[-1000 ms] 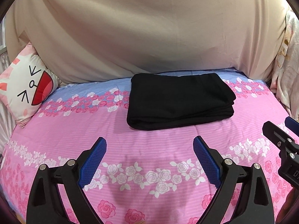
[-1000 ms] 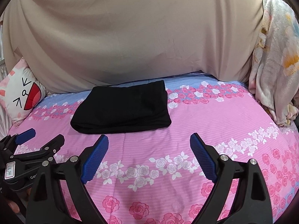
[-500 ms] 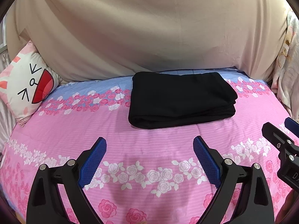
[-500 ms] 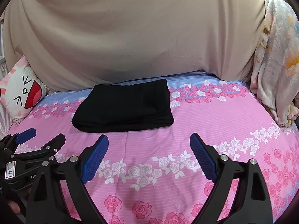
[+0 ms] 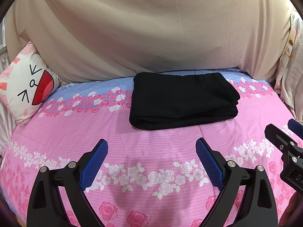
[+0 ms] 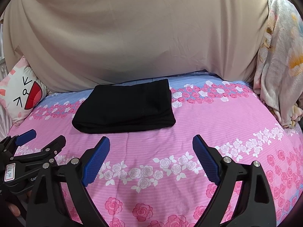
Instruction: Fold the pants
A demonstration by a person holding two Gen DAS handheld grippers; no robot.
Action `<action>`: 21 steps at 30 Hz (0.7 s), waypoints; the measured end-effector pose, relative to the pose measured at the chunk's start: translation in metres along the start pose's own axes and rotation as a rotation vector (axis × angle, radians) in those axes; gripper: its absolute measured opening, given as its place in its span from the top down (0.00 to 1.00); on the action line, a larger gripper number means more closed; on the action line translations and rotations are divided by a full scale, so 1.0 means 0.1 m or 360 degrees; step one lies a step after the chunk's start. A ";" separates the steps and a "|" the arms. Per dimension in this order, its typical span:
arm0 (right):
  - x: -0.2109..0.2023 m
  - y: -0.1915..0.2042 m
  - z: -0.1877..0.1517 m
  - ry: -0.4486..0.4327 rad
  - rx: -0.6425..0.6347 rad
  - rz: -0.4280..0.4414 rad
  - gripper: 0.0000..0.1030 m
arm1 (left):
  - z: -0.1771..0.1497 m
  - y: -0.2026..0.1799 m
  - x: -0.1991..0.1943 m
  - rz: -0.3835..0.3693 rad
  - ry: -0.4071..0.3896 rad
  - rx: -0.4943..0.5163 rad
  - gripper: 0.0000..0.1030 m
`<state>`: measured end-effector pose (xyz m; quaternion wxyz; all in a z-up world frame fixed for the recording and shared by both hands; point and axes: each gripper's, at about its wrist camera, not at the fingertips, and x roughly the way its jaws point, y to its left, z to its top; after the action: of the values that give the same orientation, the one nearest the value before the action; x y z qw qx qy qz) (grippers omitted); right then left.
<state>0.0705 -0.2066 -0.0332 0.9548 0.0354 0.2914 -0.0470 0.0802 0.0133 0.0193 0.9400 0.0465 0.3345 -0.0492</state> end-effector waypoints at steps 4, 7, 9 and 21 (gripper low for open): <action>0.00 0.00 -0.01 0.0002 0.0001 0.0001 0.16 | 0.00 0.00 0.00 0.0003 0.0001 0.0005 0.11; 0.00 -0.01 -0.01 -0.0002 0.0001 -0.0001 0.16 | 0.00 0.00 0.00 0.0005 0.0000 0.0002 0.11; 0.00 0.00 -0.02 -0.0002 0.0004 -0.0006 0.16 | 0.00 -0.01 0.00 0.0004 0.0000 0.0003 0.11; 0.01 -0.02 -0.02 0.0004 -0.0002 -0.0002 0.16 | 0.00 0.00 0.00 0.0009 -0.0001 0.0002 0.11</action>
<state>0.0698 -0.2081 -0.0357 0.9545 0.0345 0.2925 -0.0474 0.0803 0.0130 0.0194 0.9402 0.0480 0.3339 -0.0467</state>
